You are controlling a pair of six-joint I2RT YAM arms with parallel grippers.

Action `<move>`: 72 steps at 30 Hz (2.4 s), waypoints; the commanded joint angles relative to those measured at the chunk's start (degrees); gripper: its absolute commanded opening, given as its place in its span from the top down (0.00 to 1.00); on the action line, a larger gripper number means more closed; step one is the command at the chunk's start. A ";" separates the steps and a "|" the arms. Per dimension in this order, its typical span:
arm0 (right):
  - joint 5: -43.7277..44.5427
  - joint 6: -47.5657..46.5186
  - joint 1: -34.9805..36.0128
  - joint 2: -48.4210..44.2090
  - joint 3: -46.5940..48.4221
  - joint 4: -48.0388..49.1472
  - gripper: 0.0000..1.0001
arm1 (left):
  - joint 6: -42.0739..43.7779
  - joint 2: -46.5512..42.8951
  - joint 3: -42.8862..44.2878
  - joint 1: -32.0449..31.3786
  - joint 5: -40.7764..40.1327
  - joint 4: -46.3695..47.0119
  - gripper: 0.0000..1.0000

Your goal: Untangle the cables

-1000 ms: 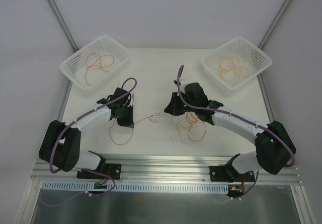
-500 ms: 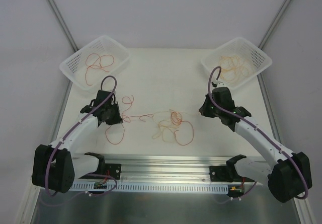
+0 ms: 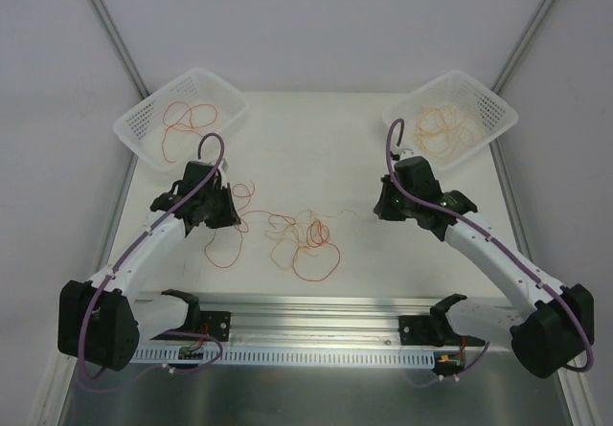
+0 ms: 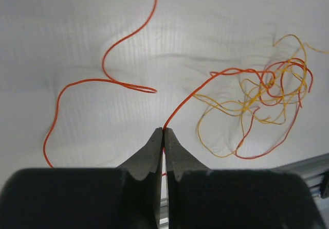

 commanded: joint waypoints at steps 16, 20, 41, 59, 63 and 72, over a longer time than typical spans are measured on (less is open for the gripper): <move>-4.72 -5.13 19.82 23.69 20.91 9.25 0.56 | -5.07 0.28 5.84 -6.78 7.92 -0.75 1.00; -6.39 0.50 23.25 26.07 15.65 22.25 0.59 | -6.65 -0.24 4.79 -7.14 8.01 -0.75 1.00; 3.98 11.67 28.97 44.08 14.65 46.88 0.55 | -9.73 -1.39 4.70 -7.23 9.50 -0.75 1.00; -9.98 6.22 23.79 29.87 11.85 37.23 0.99 | -5.87 -3.67 -1.36 -6.87 1.16 -1.19 1.00; -18.94 7.35 18.61 27.83 14.04 32.04 0.99 | -3.94 -6.65 -3.56 -6.87 0.45 -1.28 1.00; -28.02 12.99 8.50 27.65 18.43 24.49 0.99 | -2.27 -14.74 -6.46 -6.96 3.69 -2.16 1.00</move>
